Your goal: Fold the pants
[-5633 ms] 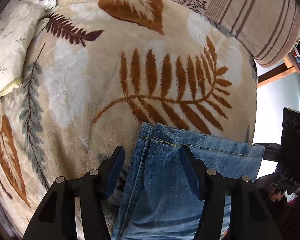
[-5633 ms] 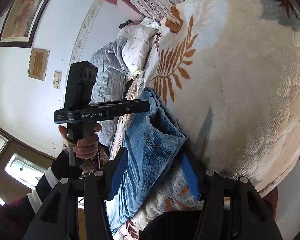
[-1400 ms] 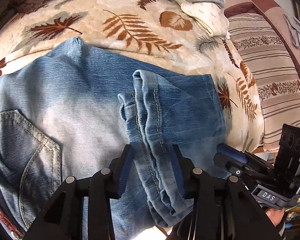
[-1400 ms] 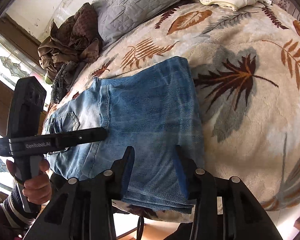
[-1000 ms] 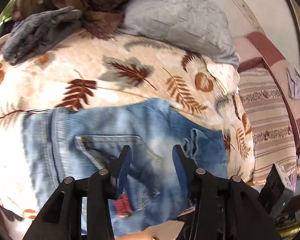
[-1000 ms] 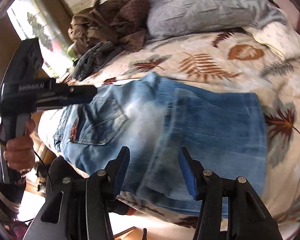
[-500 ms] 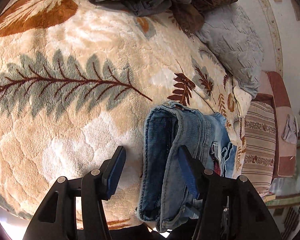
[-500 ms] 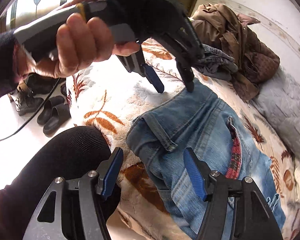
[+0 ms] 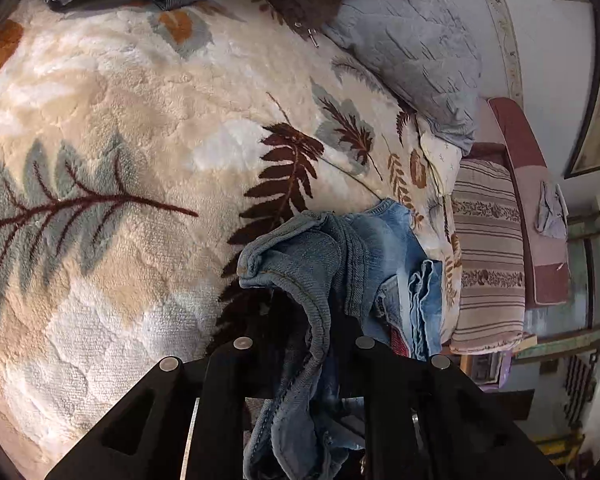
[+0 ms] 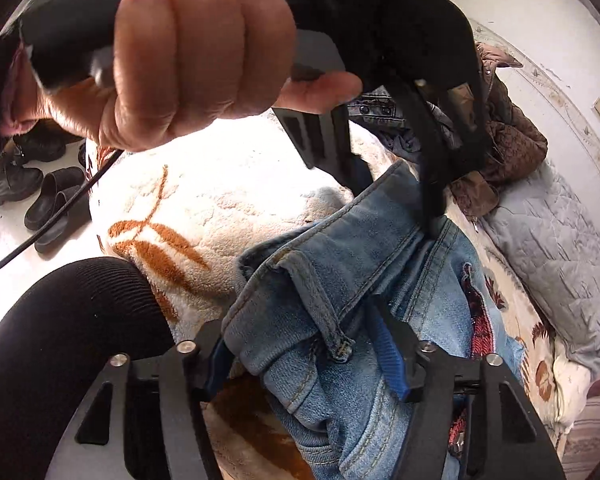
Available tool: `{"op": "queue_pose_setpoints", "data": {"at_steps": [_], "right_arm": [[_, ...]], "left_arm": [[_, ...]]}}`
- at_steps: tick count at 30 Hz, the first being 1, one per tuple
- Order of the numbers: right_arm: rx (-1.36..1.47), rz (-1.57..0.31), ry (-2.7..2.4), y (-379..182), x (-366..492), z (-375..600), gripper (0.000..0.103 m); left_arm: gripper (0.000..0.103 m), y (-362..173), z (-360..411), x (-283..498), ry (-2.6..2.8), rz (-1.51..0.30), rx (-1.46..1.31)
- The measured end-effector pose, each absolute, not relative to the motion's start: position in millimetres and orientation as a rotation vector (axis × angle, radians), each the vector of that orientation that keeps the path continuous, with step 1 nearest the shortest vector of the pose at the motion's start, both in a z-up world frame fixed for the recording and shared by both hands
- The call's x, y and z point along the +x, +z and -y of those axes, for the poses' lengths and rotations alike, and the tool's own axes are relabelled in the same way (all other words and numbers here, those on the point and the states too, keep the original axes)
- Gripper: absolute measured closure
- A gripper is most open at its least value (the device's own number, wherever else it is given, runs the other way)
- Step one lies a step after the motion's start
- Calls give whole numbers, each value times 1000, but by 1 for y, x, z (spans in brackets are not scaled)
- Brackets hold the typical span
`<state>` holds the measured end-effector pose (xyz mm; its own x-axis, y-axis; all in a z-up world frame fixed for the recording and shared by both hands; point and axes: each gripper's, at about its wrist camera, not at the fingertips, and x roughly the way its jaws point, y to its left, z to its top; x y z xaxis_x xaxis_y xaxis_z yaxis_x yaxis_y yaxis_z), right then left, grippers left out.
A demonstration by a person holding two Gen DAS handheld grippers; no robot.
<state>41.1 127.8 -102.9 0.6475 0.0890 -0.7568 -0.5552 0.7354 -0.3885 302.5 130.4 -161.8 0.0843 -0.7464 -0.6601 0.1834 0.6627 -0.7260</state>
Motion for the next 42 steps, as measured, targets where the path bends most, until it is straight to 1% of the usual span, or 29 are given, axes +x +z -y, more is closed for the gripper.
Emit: {"op": "queue_pose_setpoints", "data": {"at_steps": [2, 4, 5, 8, 12, 16, 19, 22, 27, 28, 29, 30, 32, 33, 35, 36, 38, 39, 40, 42], "right_arm": [[-632, -780, 422, -96, 39, -123, 64], [-618, -753, 429, -86, 36, -119, 72], [-600, -743, 429, -79, 35, -116, 74], [-504, -722, 430, -53, 35, -97, 76], [-348, -691, 412, -12, 31, -57, 76], [-157, -693, 361, 17, 21, 5, 76], [10, -731, 310, 22, 16, 62, 76], [219, -808, 262, 9, 10, 120, 76], [658, -958, 179, -57, -8, 203, 73], [728, -961, 168, -68, -12, 214, 68], [775, -968, 165, -76, -15, 222, 67], [811, -963, 164, -80, -18, 228, 65], [864, -943, 186, -81, -24, 236, 57], [877, -939, 202, -81, -26, 239, 55], [887, -924, 221, -80, -32, 244, 43], [896, -911, 228, -80, -36, 246, 42], [935, -890, 241, -82, -42, 252, 39], [953, -880, 248, -83, -44, 255, 39], [963, -872, 249, -83, -47, 257, 38], [974, -861, 245, -83, -53, 259, 37]], "left_arm": [[90, -158, -129, 300, -727, -1280, -521], [90, -150, -126, 296, -721, -1258, -523], [90, -143, -125, 292, -725, -1247, -526], [90, -116, -117, 283, -749, -1211, -514], [88, -73, -79, 263, -810, -1162, -425], [85, -41, -11, 248, -891, -1134, -291], [81, -36, 56, 241, -924, -1155, -163], [79, -55, 137, 240, -924, -1241, -45], [74, -107, 234, 231, -843, -1349, 202], [72, -111, 246, 229, -829, -1351, 247], [71, -110, 256, 227, -820, -1346, 283], [71, -106, 262, 226, -824, -1345, 305], [65, -94, 268, 222, -852, -1337, 355], [65, -86, 269, 219, -868, -1323, 388], [65, -64, 267, 213, -894, -1254, 458], [63, -53, 262, 209, -907, -1212, 494], [47, -35, 255, 202, -925, -1118, 579], [46, -29, 251, 199, -928, -1070, 627], [47, -23, 247, 194, -926, -1026, 677], [47, -18, 244, 187, -964, -980, 765]]}}
